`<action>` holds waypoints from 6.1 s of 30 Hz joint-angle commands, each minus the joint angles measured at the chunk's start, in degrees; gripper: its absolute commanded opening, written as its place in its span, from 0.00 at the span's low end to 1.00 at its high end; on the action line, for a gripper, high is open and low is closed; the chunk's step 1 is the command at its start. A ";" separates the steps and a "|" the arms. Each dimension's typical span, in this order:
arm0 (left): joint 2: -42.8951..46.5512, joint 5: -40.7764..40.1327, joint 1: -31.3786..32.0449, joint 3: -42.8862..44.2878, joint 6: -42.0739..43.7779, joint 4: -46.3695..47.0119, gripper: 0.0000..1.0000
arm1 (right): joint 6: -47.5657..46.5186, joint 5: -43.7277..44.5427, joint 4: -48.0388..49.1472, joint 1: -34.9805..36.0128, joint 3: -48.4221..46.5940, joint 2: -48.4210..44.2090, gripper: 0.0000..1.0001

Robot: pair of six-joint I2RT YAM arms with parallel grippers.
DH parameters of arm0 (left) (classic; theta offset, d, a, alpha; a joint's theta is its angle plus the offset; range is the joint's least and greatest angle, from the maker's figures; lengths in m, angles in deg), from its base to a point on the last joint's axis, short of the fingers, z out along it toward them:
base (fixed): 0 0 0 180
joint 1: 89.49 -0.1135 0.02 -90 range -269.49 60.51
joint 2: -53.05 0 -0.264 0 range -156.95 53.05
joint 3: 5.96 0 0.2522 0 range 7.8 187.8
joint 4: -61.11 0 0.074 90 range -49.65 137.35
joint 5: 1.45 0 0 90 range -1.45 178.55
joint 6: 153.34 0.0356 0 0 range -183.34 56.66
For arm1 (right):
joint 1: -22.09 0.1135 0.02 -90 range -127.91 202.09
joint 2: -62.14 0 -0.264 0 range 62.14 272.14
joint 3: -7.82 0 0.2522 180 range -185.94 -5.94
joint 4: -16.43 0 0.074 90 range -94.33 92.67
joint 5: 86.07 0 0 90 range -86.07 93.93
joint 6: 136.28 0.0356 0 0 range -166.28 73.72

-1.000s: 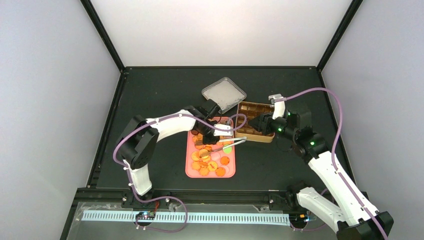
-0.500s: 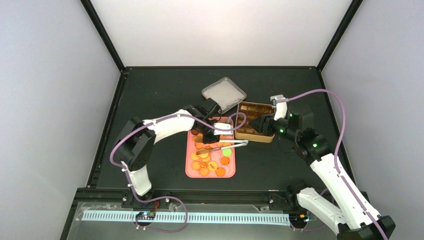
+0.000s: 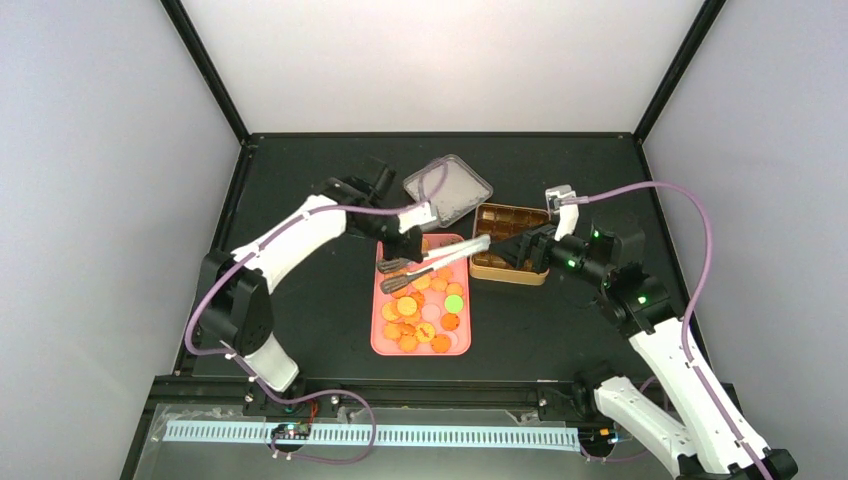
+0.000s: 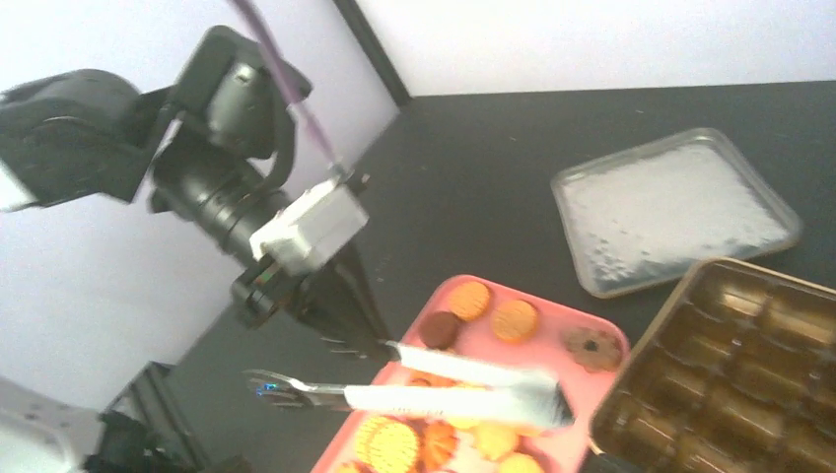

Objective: Pack the cookies
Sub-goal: Pick up the clamp from the plate, then pass from the left arm to the right, then pick up the fake cookies from the plate.

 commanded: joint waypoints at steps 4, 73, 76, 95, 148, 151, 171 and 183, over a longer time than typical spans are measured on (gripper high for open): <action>1.57 27.18 -7.39 7.35 -8.17 -6.53 0.01 | 3.11 -13.60 7.32 0.40 -0.94 0.31 0.99; 16.88 38.58 -7.25 -4.04 -35.67 24.03 0.02 | 15.57 -21.40 37.71 15.02 -8.79 22.69 0.53; 17.55 38.78 -7.25 -3.91 -33.71 22.90 0.01 | 16.72 -24.38 39.50 15.07 -8.41 23.18 0.57; 18.42 37.92 -7.25 -3.22 -25.15 15.50 0.01 | 8.97 -21.57 28.63 14.98 -12.75 22.13 0.52; 16.00 5.48 -23.11 1.92 -8.69 -3.70 0.73 | -4.62 0.66 15.93 16.73 -5.55 18.75 0.33; 15.23 3.85 -27.68 0.61 -8.51 -5.18 0.77 | -4.76 5.62 17.63 18.69 -4.13 19.79 0.32; 20.06 1.63 -37.72 -9.06 -3.52 -10.83 0.80 | -7.37 27.74 25.37 35.01 -5.91 33.77 0.29; 20.23 2.35 -37.72 -9.68 -3.66 -10.96 0.81 | -7.95 36.93 21.22 35.21 -3.75 28.01 0.30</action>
